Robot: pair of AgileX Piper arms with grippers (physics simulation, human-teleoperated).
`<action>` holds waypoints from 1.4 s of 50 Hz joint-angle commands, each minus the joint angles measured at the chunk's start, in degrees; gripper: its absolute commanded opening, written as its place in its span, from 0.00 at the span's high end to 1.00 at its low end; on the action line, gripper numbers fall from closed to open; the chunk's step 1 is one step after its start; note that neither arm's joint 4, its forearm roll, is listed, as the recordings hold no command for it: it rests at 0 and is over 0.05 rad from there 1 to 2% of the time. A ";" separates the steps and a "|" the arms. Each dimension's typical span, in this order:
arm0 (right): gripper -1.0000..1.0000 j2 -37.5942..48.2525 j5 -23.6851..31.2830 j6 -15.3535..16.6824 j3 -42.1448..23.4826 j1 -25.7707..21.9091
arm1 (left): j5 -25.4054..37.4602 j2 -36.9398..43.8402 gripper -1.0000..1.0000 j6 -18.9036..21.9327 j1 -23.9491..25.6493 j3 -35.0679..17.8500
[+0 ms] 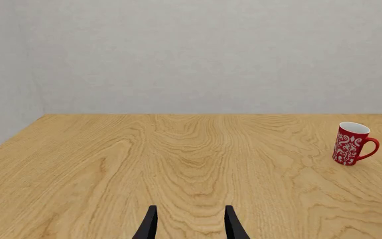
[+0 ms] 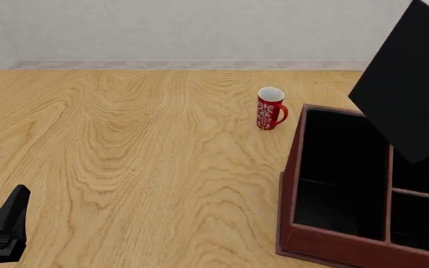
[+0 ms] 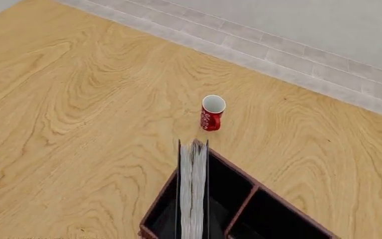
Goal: Pick up the book and place it in the left compartment of the caddy.
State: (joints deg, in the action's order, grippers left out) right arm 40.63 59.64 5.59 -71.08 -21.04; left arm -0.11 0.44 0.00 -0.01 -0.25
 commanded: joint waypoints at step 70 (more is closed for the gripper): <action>1.00 3.07 -5.06 -1.57 9.29 3.44 | 0.00 -0.01 0.00 0.01 -0.01 0.00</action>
State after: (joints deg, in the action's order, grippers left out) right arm 43.19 56.57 4.58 -63.76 -17.88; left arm -0.11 0.44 0.00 0.00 -0.25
